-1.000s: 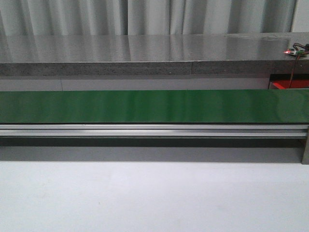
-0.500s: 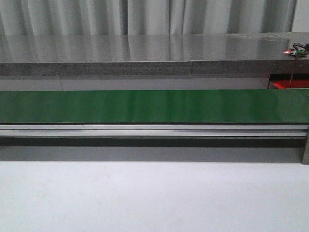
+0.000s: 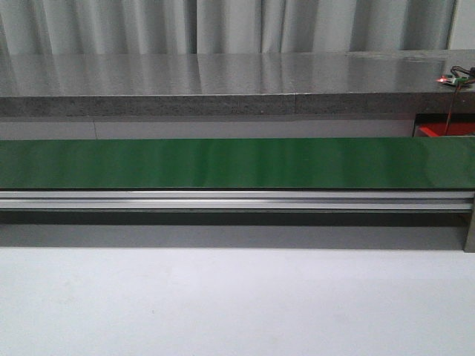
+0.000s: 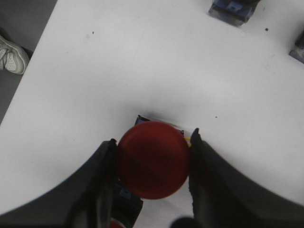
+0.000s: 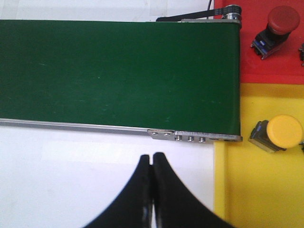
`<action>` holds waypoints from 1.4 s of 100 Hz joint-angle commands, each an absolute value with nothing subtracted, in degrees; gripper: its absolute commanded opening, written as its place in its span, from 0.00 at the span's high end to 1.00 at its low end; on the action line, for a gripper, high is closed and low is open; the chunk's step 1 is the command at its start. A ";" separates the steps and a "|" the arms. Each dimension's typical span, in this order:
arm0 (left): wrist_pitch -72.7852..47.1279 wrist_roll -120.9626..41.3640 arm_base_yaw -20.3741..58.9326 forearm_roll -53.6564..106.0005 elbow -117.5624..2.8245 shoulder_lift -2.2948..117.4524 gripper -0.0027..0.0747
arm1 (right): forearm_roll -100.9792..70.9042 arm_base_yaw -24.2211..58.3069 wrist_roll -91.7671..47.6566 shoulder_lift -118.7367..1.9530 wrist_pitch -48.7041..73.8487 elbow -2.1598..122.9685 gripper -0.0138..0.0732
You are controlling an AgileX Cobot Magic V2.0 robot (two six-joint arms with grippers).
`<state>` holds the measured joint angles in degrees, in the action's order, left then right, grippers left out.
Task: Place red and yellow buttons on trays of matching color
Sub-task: 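Grasp another red push-button from the table with the left gripper, then set the red button on the belt and open the left gripper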
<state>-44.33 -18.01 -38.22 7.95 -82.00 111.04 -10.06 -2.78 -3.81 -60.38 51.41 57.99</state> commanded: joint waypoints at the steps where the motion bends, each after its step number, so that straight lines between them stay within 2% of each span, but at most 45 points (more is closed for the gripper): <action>1: -43.60 -17.95 -37.19 9.39 -85.04 105.58 0.81 | -10.61 -2.71 -4.22 -59.26 49.04 59.35 0.93; 58: -55.40 -17.95 -25.28 9.81 -91.30 96.22 0.81 | -10.61 -2.71 -4.22 -59.26 49.04 59.35 0.93; 100: -57.39 -17.95 -13.96 12.40 -91.08 97.45 0.81 | -10.61 -2.71 -4.22 -59.26 49.04 59.35 0.93; 125: -57.63 -17.95 -11.87 12.17 -91.08 101.35 0.81 | -10.61 -2.71 -4.22 -59.26 49.04 59.35 0.93; 135: -58.00 -17.95 -11.65 12.80 -91.08 101.83 0.76 | -10.61 -2.71 -4.22 -59.26 49.04 59.35 0.93; 140: -58.11 -17.95 -11.50 13.04 -91.08 101.83 0.68 | -10.61 -2.71 -4.22 -59.26 49.04 59.35 0.93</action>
